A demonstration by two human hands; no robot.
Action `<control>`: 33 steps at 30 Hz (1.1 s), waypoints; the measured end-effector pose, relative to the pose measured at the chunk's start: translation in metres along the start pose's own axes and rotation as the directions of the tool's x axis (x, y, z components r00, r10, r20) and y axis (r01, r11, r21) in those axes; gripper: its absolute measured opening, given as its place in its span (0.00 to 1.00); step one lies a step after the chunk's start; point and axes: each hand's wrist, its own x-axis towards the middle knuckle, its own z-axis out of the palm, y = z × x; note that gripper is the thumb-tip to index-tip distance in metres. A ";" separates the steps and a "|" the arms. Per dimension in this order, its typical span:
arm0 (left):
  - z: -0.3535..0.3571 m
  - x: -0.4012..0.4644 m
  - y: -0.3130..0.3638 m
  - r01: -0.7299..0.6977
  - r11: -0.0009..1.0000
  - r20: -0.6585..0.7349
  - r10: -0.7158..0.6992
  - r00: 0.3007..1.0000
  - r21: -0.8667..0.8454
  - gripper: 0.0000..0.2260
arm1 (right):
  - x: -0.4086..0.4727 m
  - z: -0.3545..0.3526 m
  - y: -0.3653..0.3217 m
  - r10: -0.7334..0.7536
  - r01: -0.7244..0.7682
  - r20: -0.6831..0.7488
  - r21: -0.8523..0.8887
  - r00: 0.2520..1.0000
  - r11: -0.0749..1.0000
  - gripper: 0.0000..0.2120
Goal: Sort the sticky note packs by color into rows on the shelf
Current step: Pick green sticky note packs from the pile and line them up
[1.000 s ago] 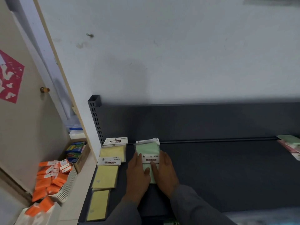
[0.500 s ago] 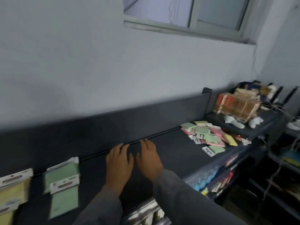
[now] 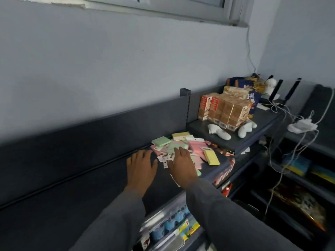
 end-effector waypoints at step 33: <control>0.066 0.159 0.026 0.446 0.612 0.106 -0.508 0.855 -0.653 0.19 | 0.242 0.042 0.075 -0.188 0.045 0.361 0.369 0.914 0.928 0.08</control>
